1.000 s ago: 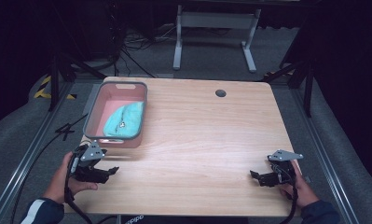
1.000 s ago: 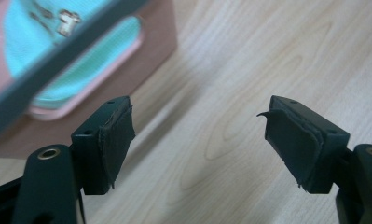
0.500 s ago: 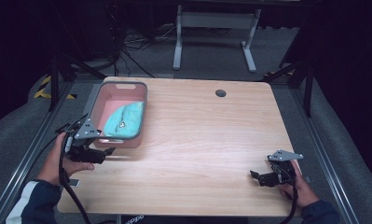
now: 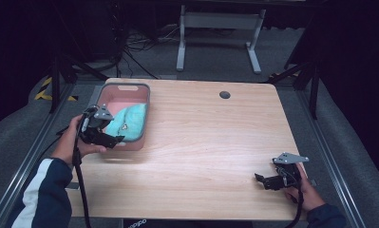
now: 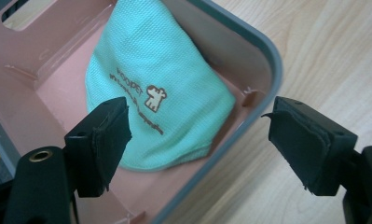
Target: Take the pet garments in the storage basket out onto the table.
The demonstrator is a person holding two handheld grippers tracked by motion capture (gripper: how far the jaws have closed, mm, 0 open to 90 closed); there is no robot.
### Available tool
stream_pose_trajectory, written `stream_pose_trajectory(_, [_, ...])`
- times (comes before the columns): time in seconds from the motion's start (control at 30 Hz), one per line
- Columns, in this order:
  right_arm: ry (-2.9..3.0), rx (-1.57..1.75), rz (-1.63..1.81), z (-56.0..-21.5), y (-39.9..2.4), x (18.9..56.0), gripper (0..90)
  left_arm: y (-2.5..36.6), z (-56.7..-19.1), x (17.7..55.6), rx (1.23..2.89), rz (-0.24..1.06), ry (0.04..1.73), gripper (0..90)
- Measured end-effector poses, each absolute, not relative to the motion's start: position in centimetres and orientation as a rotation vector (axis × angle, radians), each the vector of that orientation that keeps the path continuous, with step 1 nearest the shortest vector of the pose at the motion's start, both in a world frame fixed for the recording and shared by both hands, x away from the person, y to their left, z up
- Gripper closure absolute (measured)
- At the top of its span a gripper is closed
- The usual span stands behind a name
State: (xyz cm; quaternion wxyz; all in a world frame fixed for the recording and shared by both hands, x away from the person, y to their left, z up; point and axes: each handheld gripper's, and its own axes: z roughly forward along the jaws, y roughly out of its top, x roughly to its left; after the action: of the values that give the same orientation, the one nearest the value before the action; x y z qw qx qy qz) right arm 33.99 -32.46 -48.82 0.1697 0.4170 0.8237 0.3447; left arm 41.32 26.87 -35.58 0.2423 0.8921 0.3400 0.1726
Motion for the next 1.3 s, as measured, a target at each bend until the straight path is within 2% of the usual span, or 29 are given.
stream_pose_trajectory(0.3, [2.339, 1.184, 0.978, -48.8, -32.5, 34.0, 0.6, 26.2, -36.6, 44.7, 2.475, 0.432, 0.987, 20.9])
stream_pose_trajectory(0.6, [2.339, 1.184, 0.978, -48.8, -32.5, 34.0, 0.6, 25.1, -38.0, 47.8, 2.593, 0.368, 1.037, 21.0])
stream_pose_trajectory(0.93, [2.335, 1.186, 0.976, -48.8, -32.4, 33.9, 0.7, 24.3, -40.3, 50.7, 2.712, 0.194, 1.136, 21.2])
stream_pose_trajectory(1.03, [2.333, 1.189, 0.975, -48.8, -32.4, 33.9, 0.7, 23.8, -41.1, 51.4, 2.776, 0.177, 1.158, 21.3])
stream_pose_trajectory(1.1, [2.333, 1.19, 0.974, -48.8, -32.4, 33.9, 0.7, 23.5, -41.6, 52.0, 2.824, 0.211, 1.2, 24.6])
stream_pose_trajectory(1.3, [2.328, 1.202, 0.976, -48.8, -32.4, 33.8, 0.7, 23.4, -42.8, 52.8, 2.831, 0.127, 1.253, 24.5])
